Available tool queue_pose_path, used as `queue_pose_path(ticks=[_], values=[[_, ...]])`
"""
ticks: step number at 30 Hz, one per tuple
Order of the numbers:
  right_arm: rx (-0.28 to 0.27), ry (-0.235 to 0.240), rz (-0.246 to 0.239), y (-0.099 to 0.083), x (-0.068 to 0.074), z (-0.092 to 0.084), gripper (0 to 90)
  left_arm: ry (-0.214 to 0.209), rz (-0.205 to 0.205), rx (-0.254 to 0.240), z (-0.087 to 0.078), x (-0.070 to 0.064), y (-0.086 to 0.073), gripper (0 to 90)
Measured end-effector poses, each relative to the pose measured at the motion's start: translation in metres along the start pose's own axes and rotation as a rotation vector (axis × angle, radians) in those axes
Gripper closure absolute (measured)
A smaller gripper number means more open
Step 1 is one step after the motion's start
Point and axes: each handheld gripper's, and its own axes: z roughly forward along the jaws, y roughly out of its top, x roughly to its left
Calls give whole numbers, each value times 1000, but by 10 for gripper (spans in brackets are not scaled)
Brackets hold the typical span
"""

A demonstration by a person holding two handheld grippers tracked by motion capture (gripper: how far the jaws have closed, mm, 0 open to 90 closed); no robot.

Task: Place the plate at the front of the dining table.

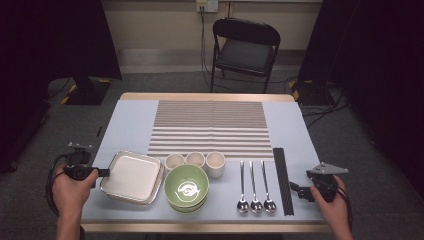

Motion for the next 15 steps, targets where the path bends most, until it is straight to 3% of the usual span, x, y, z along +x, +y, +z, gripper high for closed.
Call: queue_pose_path(ticks=[6,15], values=[[0,0,0,0,0,0,163,-25,-4,-31,-11,-4,11,885],[1,1,2,0,0,0,163,-26,2,-43,-19,-13,28,885]])
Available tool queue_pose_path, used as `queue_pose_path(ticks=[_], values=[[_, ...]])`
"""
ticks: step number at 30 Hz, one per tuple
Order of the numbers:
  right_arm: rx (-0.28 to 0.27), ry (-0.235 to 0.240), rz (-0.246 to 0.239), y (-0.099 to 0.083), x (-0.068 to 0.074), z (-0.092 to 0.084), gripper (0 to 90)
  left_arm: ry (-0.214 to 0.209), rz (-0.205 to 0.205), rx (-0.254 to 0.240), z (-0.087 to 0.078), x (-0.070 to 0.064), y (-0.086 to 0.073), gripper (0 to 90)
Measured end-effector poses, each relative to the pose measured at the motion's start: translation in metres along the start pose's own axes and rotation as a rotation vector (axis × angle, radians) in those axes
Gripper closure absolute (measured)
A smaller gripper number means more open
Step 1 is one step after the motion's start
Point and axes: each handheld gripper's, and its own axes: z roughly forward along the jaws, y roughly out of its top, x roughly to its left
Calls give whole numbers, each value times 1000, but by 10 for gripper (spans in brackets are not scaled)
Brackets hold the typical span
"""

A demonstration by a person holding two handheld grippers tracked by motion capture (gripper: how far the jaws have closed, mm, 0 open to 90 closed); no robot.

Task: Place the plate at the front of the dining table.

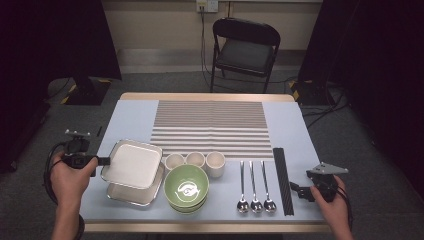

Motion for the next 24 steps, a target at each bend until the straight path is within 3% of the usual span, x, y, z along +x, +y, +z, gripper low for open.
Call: queue_pose_path(ticks=[4,9,11,20,24], values=[[0,2,0,0,0,0,163,-21,-4,3,2,-2,4,885],[0,2,0,0,0,0,163,-22,-7,3,4,-3,8,885],[0,2,0,0,0,0,163,-21,-28,-9,6,-4,9,887],[-1,0,0,0,0,0,163,-2,-28,-13,8,-5,22,887],[-1,0,0,0,0,0,163,-19,-38,-22,10,-5,27,887]])
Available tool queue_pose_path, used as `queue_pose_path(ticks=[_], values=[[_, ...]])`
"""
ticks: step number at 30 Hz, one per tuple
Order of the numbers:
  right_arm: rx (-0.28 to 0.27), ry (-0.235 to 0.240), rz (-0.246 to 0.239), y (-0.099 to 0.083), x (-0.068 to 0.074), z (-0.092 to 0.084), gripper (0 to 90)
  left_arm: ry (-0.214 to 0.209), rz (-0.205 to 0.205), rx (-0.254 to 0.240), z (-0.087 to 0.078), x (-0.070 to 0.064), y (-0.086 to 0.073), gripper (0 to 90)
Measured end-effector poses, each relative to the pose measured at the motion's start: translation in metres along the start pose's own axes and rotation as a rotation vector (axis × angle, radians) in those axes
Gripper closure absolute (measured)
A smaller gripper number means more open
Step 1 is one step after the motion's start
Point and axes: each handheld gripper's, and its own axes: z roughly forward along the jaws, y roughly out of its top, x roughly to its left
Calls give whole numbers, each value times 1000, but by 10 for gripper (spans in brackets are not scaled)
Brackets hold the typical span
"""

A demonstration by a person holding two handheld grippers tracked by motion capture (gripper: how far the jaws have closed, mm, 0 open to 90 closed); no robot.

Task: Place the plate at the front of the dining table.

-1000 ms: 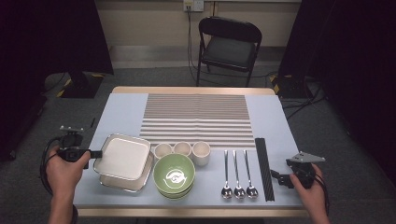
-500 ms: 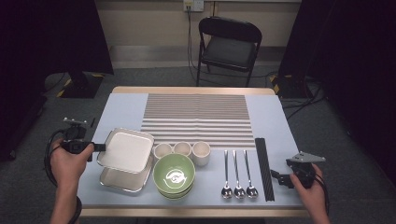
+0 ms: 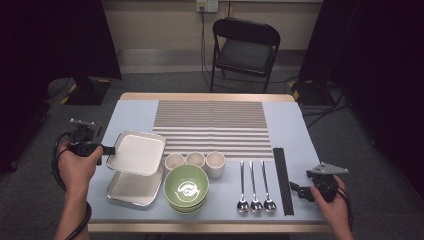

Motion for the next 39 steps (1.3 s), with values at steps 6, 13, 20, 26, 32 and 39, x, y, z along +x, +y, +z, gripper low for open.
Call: queue_pose_path(ticks=[6,13,20,26,32,39], values=[[0,0,1,0,0,0,163,-2,2,-9,3,-5,7,885],[-2,1,1,0,0,0,163,-12,-3,-29,7,-11,16,885],[0,0,1,0,0,0,163,-21,-7,-39,12,-17,25,886],[-3,-1,-1,0,0,0,163,-29,-11,-47,14,-19,30,886],[-2,1,-1,0,0,0,163,-35,-18,-47,16,-23,35,886],[-3,-1,-1,0,0,0,163,-37,-11,-56,14,-28,43,887]])
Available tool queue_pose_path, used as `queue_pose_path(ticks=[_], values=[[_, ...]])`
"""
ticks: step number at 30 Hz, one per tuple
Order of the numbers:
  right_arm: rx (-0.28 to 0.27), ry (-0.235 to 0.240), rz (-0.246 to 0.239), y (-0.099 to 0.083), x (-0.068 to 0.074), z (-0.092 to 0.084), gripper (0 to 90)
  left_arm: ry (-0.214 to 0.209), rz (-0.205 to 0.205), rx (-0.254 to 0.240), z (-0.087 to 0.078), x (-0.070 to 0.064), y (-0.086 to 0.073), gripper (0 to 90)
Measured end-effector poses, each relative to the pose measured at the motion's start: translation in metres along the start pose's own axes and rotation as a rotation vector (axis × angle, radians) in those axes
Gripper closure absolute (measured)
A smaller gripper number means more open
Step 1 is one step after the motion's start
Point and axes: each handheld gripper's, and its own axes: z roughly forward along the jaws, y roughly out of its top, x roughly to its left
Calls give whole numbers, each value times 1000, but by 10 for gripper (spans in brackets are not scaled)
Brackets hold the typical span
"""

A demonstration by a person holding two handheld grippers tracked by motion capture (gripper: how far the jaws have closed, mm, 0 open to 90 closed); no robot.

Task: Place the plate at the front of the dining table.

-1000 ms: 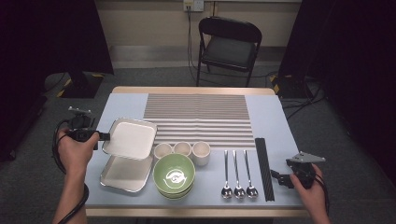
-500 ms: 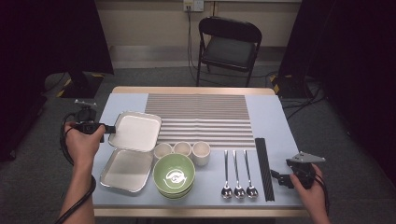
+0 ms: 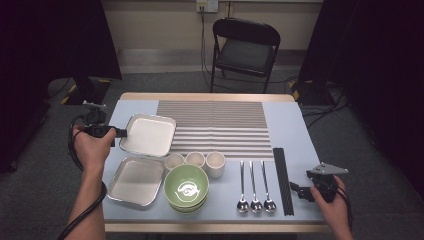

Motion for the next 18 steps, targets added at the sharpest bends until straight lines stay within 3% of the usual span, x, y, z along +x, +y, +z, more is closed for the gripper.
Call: queue_pose_path(ticks=[7,18], values=[[1,-2,-1,0,0,0,163,-9,-24,-20,4,-3,4,887],[0,0,1,0,0,0,163,-11,-25,-24,16,-6,8,886]])
